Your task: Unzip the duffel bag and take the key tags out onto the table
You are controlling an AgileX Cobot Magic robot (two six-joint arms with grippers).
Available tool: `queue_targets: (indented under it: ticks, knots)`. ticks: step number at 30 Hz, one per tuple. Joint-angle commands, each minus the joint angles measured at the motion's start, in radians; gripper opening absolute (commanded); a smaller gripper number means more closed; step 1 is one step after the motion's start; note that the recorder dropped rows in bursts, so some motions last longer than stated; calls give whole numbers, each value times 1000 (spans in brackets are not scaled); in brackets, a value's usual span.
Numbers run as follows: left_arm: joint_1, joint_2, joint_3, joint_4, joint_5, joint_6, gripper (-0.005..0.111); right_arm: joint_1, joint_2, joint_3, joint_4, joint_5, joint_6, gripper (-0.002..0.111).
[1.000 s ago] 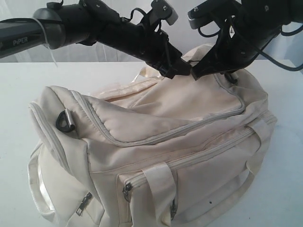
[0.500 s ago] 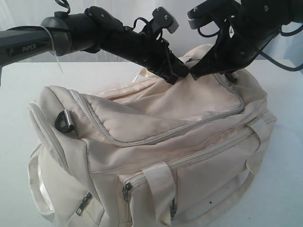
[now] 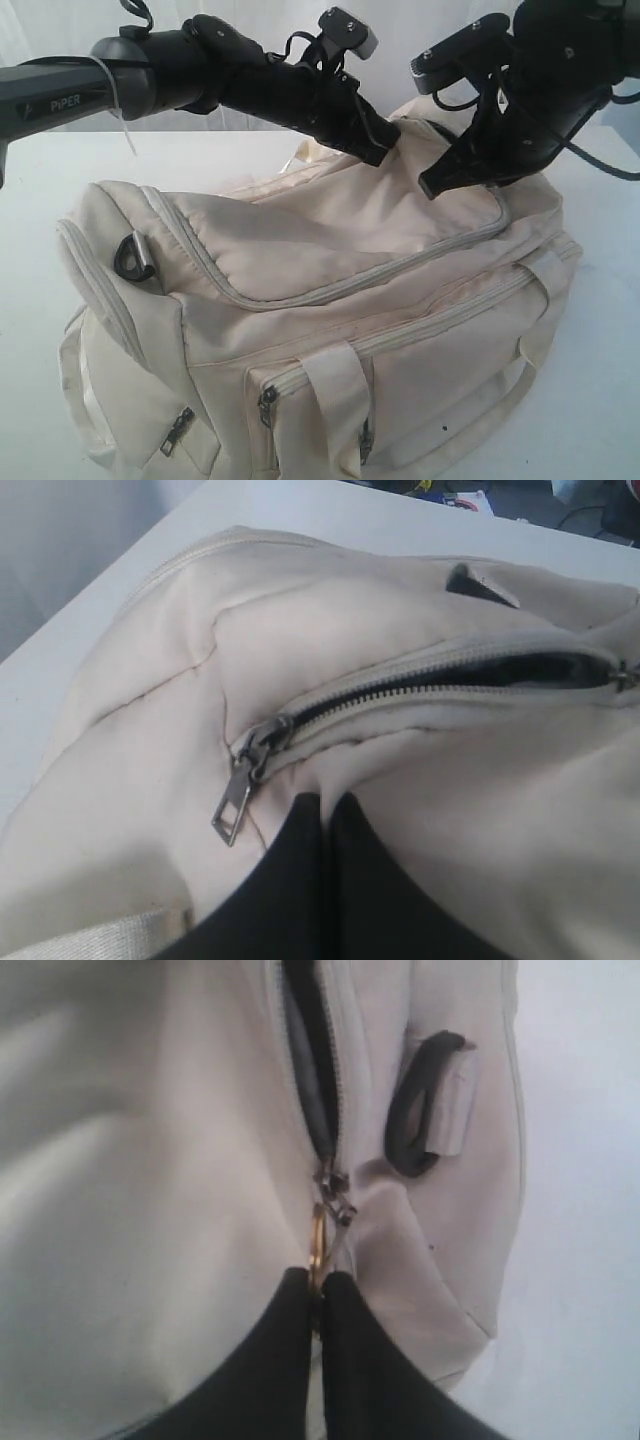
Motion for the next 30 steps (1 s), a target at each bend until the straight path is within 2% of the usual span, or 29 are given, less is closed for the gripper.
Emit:
queue_targets:
  ticks: [1,30]
  knots:
    - [17,-4,-5,-36,-52,-15,0,-11,-70,45,-16,58,16,0]
    - [37,-4,-5,-34,-75,-52,0,-11,-304,313,27,170,23,0]
